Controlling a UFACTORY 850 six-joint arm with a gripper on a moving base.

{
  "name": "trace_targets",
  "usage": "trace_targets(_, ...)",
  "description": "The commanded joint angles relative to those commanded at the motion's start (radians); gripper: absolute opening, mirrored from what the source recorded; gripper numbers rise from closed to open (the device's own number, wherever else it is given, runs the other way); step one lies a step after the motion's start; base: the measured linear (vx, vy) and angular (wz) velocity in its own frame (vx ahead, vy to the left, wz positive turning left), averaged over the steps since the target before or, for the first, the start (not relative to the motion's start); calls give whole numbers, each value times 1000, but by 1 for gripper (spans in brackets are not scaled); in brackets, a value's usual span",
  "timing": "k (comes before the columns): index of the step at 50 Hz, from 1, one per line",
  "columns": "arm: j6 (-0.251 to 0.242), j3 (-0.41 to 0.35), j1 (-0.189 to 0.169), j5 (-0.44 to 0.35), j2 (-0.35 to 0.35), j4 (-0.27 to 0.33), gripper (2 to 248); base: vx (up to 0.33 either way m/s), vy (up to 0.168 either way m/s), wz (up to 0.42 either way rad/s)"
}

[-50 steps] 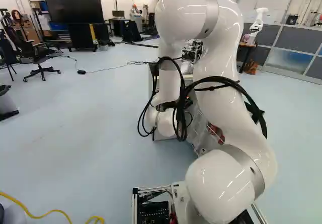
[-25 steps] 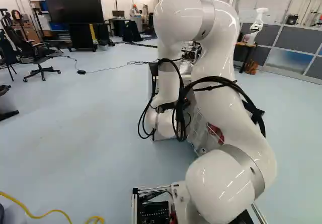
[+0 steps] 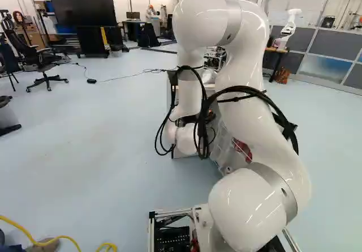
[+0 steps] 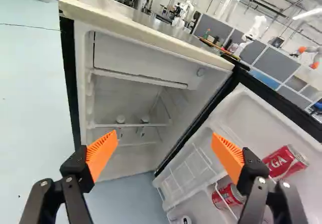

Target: Grab a drink from the fridge

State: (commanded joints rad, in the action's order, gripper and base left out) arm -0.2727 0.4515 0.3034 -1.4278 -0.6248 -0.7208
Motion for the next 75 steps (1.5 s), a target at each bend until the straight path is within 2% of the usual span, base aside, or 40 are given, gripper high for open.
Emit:
trace_targets(27,0,11,-9,0,-6,-138,247,0,0,0)
trace_targets(75,0,108,-89,0,-55,-386,247,0,0,0)
